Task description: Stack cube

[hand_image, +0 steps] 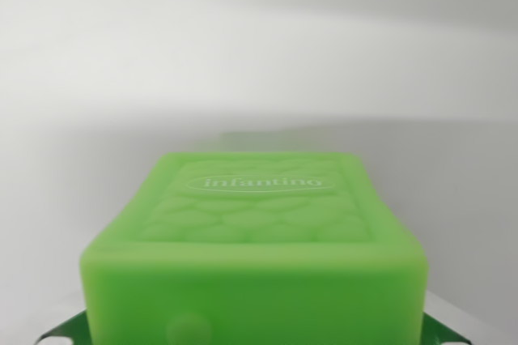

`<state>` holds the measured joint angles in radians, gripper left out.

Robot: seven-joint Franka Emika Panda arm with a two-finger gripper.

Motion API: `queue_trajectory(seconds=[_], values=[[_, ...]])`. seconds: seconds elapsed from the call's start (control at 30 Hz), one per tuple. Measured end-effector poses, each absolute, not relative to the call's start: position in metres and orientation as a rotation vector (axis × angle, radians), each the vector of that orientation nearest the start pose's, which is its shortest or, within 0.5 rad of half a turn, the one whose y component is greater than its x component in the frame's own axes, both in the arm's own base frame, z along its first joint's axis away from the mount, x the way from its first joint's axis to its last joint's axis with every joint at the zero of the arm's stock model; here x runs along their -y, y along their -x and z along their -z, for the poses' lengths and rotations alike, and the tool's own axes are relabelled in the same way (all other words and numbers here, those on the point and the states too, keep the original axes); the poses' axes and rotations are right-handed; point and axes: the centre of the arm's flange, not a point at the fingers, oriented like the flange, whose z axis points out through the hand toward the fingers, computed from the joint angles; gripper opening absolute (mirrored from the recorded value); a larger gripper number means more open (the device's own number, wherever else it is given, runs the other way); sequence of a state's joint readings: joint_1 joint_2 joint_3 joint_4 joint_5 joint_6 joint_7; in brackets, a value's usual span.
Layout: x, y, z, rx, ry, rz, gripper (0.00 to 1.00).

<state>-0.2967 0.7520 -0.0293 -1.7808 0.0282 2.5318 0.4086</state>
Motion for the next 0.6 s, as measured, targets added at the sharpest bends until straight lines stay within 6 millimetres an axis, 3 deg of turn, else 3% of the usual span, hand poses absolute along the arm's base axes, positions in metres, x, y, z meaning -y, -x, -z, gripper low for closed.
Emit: queue_trajectory(seconds=[0.6], values=[[0.208,-0.618,-0.172,-1.153,2.924,0.001,0.0]])
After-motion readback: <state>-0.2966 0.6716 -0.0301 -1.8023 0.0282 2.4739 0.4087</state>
